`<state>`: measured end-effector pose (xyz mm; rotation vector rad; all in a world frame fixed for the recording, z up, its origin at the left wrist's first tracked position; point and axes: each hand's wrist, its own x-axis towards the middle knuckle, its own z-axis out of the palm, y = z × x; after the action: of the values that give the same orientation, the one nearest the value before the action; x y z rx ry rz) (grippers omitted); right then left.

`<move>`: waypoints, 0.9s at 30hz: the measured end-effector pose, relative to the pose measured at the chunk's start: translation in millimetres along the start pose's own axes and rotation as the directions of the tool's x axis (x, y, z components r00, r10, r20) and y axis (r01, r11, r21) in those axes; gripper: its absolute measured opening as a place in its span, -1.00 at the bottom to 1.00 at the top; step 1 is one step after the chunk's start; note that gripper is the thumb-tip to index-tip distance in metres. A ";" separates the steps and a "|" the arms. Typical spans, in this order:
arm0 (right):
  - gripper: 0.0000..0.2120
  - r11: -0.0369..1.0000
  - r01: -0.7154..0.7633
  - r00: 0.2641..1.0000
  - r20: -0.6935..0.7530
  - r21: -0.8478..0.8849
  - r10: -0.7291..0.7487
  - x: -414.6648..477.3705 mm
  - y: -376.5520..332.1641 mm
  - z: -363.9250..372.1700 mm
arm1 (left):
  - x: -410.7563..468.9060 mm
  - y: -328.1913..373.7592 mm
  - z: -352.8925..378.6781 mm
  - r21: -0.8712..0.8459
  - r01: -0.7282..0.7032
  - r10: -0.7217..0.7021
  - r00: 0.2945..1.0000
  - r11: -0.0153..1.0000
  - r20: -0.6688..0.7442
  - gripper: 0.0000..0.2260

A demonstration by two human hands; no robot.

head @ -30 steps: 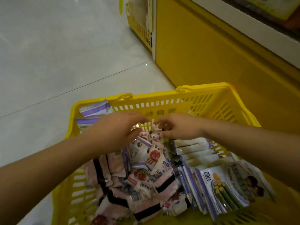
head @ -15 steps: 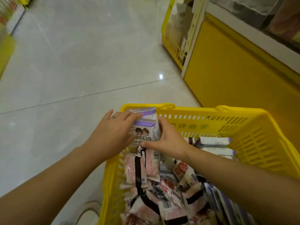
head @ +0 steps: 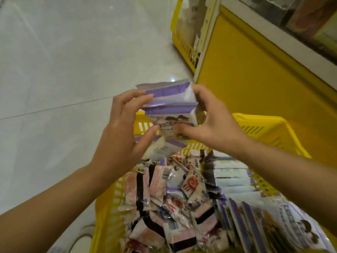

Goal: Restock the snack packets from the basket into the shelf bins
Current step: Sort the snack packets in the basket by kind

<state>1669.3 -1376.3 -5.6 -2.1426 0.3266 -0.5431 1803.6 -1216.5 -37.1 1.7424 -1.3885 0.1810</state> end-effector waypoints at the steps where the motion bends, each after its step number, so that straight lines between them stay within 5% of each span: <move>1: -0.47 0.998 -0.004 0.997 0.075 -0.065 0.009 -2.8 1.1 -19.1 | -0.9 4.1 5.9 -0.028 0.030 -0.029 0.999 0.999 0.034 -0.57; 3: -0.49 0.969 -0.080 0.955 0.262 -0.232 0.141 -11.7 8.5 -53.7 | -3.4 9.4 19.2 -0.022 0.070 -0.065 0.982 0.997 0.179 -0.61; 6: -0.56 0.796 -0.095 0.772 0.461 -0.598 0.438 -33.1 35.3 -79.7 | -9.5 12.3 40.7 0.137 0.028 -0.091 0.871 0.990 0.483 -0.75; 9: -0.55 0.617 -0.070 0.509 0.504 -0.784 0.698 -51.4 69.6 -84.3 | -21.3 11.3 57.2 0.233 -0.040 -0.133 0.721 0.972 0.680 -0.74; 12: -0.28 0.519 -0.205 0.174 0.491 -0.830 0.854 -62.2 100.0 -84.2 | -30.3 6.1 66.7 0.272 -0.093 -0.146 0.658 0.958 0.739 -0.70; 13: -0.23 0.496 -0.210 0.115 0.482 -0.843 0.869 -66.4 109.3 -81.4 | -32.1 3.8 68.2 0.289 -0.104 -0.156 0.648 0.952 0.746 -0.69; 15: -0.21 0.490 -0.164 0.152 0.468 -0.857 0.870 -74.1 122.9 -69.3 | -34.4 -2.2 70.5 0.319 -0.140 -0.159 0.643 0.937 0.749 -0.67; 17: -0.27 0.525 -0.107 0.370 0.456 -0.844 0.809 -81.6 130.0 -57.1 | -35.3 -8.5 71.2 0.350 -0.154 -0.177 0.639 0.924 0.748 -0.66; 19: -0.36 0.597 -0.134 0.477 0.476 -0.791 0.739 -91.1 133.4 -47.9 | -36.9 -13.2 71.3 0.381 -0.148 -0.217 0.614 0.913 0.759 -0.61; 22: -0.47 0.602 -0.220 0.383 0.500 -0.767 0.777 -101.0 134.8 -41.2 | -38.9 -15.0 68.8 0.392 -0.105 -0.270 0.561 0.914 0.782 -0.58; 25: -0.51 0.517 -0.157 0.303 0.457 -0.842 0.836 -88.5 129.2 -44.4 | -40.1 -15.7 65.1 0.382 -0.089 -0.278 0.538 0.920 0.796 -0.60; 27: -0.47 0.473 -0.107 0.359 0.410 -0.874 0.839 -77.9 123.4 -41.3 | -41.6 -17.8 62.9 0.380 -0.075 -0.288 0.525 0.922 0.801 -0.61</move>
<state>1577.0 -1444.3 -104.8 -2.5152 0.7673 1.2814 1779.2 -1230.4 -109.2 2.3918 -2.0106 -0.6360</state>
